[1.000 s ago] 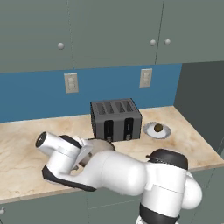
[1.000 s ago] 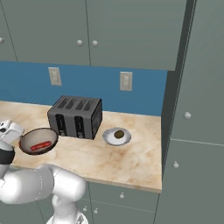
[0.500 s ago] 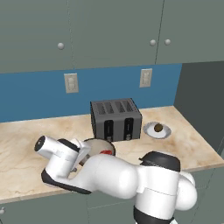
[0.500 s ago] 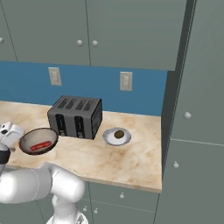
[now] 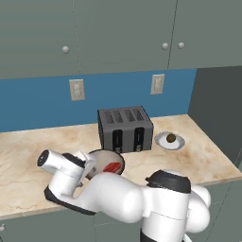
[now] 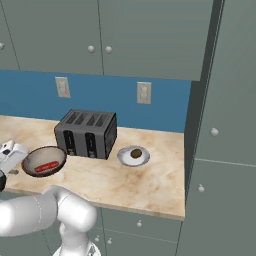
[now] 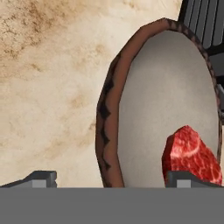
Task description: Remove the kiwi from the bowl and place it on the small plate. Then place the bowl with only the steak in the microwave, close the door, and press the start button to microwave the steak.
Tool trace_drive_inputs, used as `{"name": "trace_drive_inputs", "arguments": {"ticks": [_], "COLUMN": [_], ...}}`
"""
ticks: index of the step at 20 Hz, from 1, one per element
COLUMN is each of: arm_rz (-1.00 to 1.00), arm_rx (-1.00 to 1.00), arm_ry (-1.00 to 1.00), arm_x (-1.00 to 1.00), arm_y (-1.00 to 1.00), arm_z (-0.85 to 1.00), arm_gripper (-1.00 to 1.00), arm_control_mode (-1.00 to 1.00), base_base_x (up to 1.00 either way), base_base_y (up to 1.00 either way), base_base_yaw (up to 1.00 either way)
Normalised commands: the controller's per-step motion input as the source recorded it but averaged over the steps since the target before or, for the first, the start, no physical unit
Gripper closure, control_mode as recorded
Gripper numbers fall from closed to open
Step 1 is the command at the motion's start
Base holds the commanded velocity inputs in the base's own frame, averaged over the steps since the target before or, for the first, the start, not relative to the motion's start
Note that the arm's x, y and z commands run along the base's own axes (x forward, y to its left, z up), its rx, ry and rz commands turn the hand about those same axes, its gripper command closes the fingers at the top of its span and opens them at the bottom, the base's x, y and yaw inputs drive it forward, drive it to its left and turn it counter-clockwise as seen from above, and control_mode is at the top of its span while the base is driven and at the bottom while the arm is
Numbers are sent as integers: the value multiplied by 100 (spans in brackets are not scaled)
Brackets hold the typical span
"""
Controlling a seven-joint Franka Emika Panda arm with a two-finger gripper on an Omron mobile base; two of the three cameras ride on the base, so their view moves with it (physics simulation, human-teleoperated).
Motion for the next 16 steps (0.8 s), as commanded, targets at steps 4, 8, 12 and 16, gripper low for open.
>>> {"name": "trace_drive_inputs", "arguments": {"ticks": [4, 8, 12, 16], "arm_rz": [7, 6, 6, 5], "arm_rx": [1, 2, 1, 1], "arm_ry": [0, 0, 0, 0], "arm_x": [1, 0, 0, 0], "arm_y": [-23, -31, -27, -19], "arm_z": [-11, -11, -17, -19], "arm_gripper": [-100, -100, -100, 100], "arm_control_mode": [-100, -100, -100, -100], "base_base_x": [0, 0, 0, 0], "base_base_y": [0, 0, 0, 0], "base_base_yaw": [0, 0, 0, 0]}}
